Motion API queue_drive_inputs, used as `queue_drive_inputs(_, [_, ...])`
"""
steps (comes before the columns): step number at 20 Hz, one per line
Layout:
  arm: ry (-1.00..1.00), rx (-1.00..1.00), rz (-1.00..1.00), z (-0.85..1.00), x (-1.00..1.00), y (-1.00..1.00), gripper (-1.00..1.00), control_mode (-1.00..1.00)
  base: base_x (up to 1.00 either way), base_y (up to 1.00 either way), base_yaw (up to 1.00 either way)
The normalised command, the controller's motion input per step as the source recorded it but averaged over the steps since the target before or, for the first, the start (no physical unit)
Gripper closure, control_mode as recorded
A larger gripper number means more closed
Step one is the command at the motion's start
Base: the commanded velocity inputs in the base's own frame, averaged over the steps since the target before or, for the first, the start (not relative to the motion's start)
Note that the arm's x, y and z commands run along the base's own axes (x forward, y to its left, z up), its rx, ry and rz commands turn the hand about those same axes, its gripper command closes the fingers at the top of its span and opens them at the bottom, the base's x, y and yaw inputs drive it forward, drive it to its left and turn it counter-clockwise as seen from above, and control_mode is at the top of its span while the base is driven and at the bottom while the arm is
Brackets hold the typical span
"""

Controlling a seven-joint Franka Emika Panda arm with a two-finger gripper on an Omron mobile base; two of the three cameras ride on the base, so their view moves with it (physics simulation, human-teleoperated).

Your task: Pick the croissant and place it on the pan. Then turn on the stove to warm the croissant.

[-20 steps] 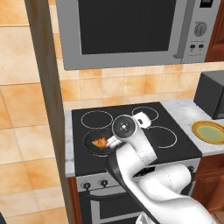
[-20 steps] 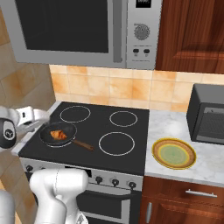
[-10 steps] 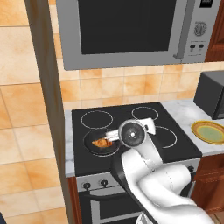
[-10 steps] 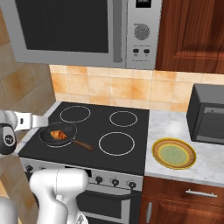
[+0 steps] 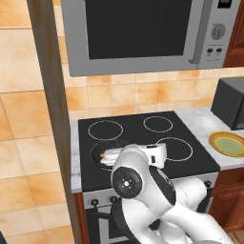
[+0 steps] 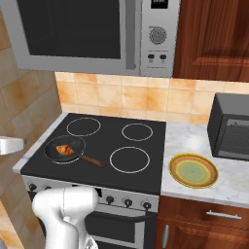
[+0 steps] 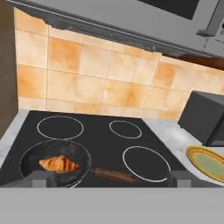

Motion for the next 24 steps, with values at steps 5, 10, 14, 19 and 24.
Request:
queue_drive_inputs(5, [-0.27,0.04,0.00,-0.23,-0.76,-0.25,-1.00,-1.00,0.00,0.00,0.00])
queue_drive_inputs(10, [-0.22,0.05,0.00,-0.49,-0.66,-0.51,-1.00,-1.00,0.00,0.00,0.00])
queue_drive_inputs(14, [-0.19,0.04,0.01,-0.72,-0.40,-0.52,-1.00,-1.00,0.00,0.00,0.00])
queue_drive_inputs(19, [-0.10,0.02,0.03,-0.68,-0.04,-0.41,-1.00,-1.00,0.00,0.00,0.00])
queue_drive_inputs(24, [-0.04,0.01,0.06,-0.64,0.04,-0.18,-1.00,-1.00,0.00,0.00,0.00])
